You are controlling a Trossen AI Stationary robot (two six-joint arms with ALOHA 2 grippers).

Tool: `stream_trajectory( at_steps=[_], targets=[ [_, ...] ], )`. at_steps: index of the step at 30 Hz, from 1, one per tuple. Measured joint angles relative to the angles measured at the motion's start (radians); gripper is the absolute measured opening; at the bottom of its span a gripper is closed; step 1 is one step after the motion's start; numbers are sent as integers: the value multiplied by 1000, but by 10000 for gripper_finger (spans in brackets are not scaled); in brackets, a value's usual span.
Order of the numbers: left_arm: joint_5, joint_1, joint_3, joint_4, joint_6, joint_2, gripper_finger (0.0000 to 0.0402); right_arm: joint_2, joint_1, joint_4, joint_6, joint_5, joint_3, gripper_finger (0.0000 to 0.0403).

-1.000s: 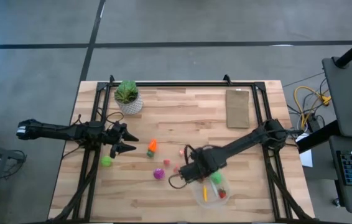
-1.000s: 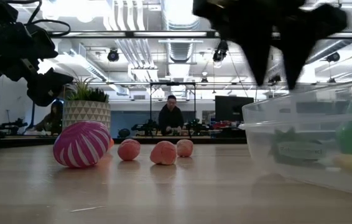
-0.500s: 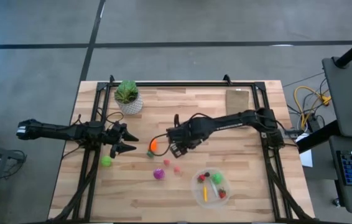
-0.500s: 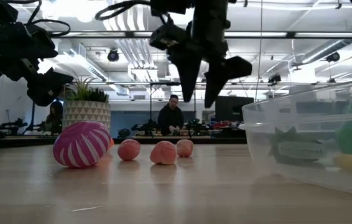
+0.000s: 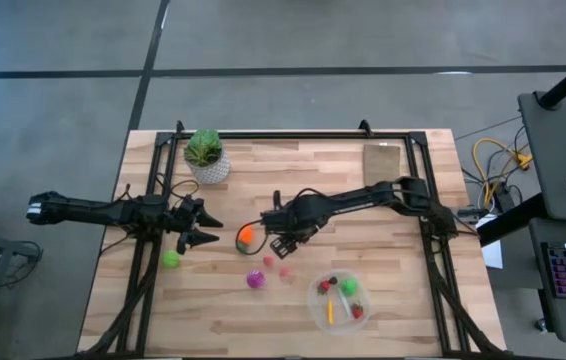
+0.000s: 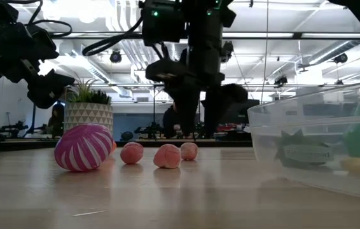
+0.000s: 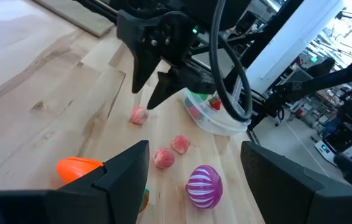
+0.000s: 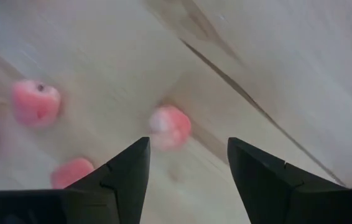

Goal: Pick and placing Produce into tupperware
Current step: Put the top peach into the transparent bin

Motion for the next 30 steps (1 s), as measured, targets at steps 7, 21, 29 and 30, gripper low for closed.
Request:
stream_trajectory(
  at_steps=[7,21,29,30],
  targets=[
    [-1,0,1,0,0,1,240,33,1,30,-94,-4,0,205],
    [-4,0,2,3,-3,0,240,61,1,28,-173,-2,10,161],
    [-4,0,2,1,-2,1,240,61,1,41,-182,-7,4,132],
    [-4,0,2,0,-2,1,240,61,1,50,-182,-7,2,132]
  ],
)
